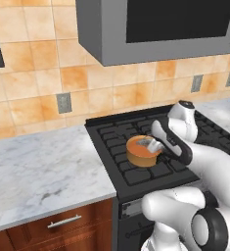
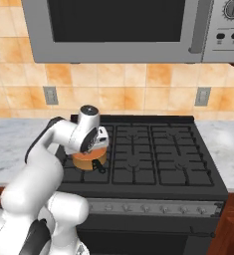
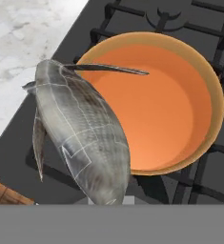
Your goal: Retrieve the fish from the fridge and place it on the saucepan with marinade on the stove.
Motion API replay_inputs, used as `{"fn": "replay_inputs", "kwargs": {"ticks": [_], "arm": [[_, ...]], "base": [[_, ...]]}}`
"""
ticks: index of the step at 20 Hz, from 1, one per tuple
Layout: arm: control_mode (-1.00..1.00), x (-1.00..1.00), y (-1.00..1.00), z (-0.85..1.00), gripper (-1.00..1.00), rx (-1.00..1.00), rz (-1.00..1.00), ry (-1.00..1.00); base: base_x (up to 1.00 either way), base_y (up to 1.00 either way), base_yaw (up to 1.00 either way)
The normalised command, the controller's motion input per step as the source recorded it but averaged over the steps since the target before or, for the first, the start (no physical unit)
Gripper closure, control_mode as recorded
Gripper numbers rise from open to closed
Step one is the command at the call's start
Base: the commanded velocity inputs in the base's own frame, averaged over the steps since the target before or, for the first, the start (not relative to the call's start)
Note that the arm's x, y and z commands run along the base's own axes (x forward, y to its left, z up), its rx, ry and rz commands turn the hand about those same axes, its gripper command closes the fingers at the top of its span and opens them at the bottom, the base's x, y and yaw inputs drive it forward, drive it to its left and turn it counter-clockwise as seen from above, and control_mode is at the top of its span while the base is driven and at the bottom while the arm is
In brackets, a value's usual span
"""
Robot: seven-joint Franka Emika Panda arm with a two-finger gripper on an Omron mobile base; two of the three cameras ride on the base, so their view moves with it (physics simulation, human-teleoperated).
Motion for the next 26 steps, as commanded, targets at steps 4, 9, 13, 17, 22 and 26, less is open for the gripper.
{"fn": "replay_inputs", "kwargs": {"ticks": [4,9,13,17,22,26], "arm": [[-1.00,0.29,-0.05,-0.31,1.00,0.00,0.00,0.03],[-1.00,0.33,-0.03,-0.27,1.00,0.00,0.00,0.03],[-1.00,0.26,0.00,-0.18,1.00,0.00,0.00,0.04],[-1.00,0.15,0.00,-0.13,1.00,0.00,0.00,0.02],[-1.00,0.19,0.00,-0.14,1.00,0.00,0.00,0.01],[-1.00,0.19,0.00,-0.21,1.00,0.00,0.00,0.02]], "base": [[0.00,0.00,0.00],[0.00,0.00,0.00],[0.00,0.00,0.00],[0.00,0.00,0.00],[0.00,0.00,0.00],[0.00,0.00,0.00]]}}
